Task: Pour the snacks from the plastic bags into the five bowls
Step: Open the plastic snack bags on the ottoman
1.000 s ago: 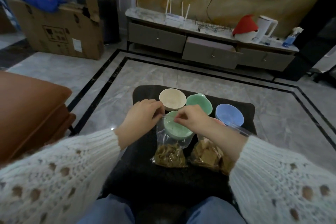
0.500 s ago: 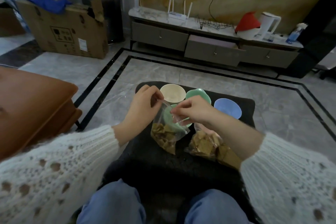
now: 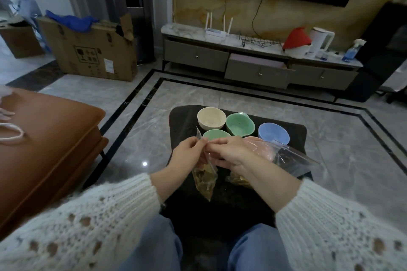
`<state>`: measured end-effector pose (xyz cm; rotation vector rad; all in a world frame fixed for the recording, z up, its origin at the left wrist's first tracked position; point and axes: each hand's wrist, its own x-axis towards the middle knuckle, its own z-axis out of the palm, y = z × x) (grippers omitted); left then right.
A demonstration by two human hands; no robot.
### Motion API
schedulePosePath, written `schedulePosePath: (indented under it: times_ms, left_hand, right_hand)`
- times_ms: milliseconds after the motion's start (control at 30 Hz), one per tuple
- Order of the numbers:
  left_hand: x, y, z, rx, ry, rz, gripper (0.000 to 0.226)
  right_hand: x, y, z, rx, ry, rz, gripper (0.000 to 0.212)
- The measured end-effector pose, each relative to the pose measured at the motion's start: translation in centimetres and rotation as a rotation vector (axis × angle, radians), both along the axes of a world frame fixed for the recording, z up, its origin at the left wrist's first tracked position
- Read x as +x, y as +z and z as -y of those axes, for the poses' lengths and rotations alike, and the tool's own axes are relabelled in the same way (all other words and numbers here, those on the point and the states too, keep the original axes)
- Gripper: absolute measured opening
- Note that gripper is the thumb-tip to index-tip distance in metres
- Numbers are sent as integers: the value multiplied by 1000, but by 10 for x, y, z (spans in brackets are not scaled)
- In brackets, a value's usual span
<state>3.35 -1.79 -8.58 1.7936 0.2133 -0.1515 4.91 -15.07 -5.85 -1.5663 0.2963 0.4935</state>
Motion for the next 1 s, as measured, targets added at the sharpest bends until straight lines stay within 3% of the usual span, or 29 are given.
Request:
schedulePosePath:
  times_ms: [167,267,433,733,1000]
  left_hand:
    - [-4,-6,-1,-141,6,-53,29]
    - [-6,-4,-2,-324,-12,-130,31]
    - [-7,-1,-2,-275,-37,-161,29]
    - [-3,-1,-7,78,-117,23,25]
    - [-4,0,-6,-4,-67,-33,35]
  right_hand:
    - [-9,-10,-1,137,-56,-112,15]
    - [-11,-12,0,256,-93,-171,7]
    - [-12,-17,2,264,-88,-206,8]
    - [-9,-23,-3,-118,-62,10,8]
    - [-12,-19,-10,-459,39,353,9]
